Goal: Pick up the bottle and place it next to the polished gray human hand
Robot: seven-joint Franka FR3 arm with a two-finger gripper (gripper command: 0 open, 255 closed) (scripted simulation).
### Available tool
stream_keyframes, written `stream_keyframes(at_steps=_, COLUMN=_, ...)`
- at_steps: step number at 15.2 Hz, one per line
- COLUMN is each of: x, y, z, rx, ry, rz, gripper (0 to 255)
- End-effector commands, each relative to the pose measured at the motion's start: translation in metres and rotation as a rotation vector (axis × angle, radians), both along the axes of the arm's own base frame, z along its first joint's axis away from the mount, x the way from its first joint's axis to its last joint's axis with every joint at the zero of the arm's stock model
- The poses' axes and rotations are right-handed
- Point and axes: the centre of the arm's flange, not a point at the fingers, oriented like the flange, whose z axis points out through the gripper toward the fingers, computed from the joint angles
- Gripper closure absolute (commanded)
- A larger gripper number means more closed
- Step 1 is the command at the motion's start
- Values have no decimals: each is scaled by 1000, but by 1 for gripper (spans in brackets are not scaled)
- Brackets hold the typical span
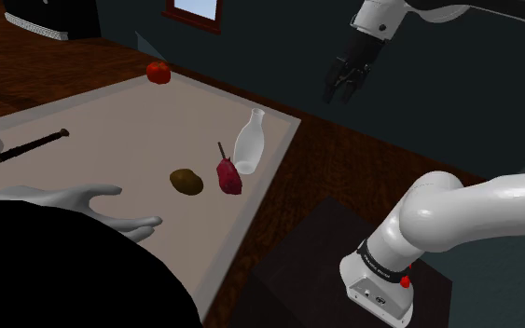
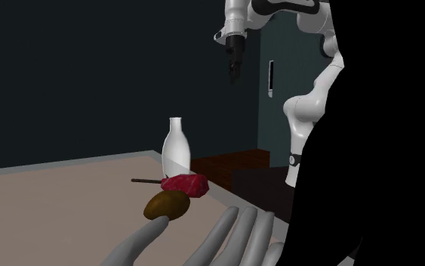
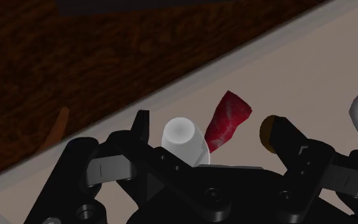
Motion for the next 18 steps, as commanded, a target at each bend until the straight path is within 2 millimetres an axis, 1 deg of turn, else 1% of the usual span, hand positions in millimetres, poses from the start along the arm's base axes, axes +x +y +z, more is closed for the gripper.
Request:
stream_keyframes(at_steps=1, x=0, y=0, z=0, rx=0, ry=0, rz=0, gripper=0)
stream_keyframes(at_steps=18, x=191, y=12, z=-115, rx=-87, ry=-14, rz=106, gripper=0)
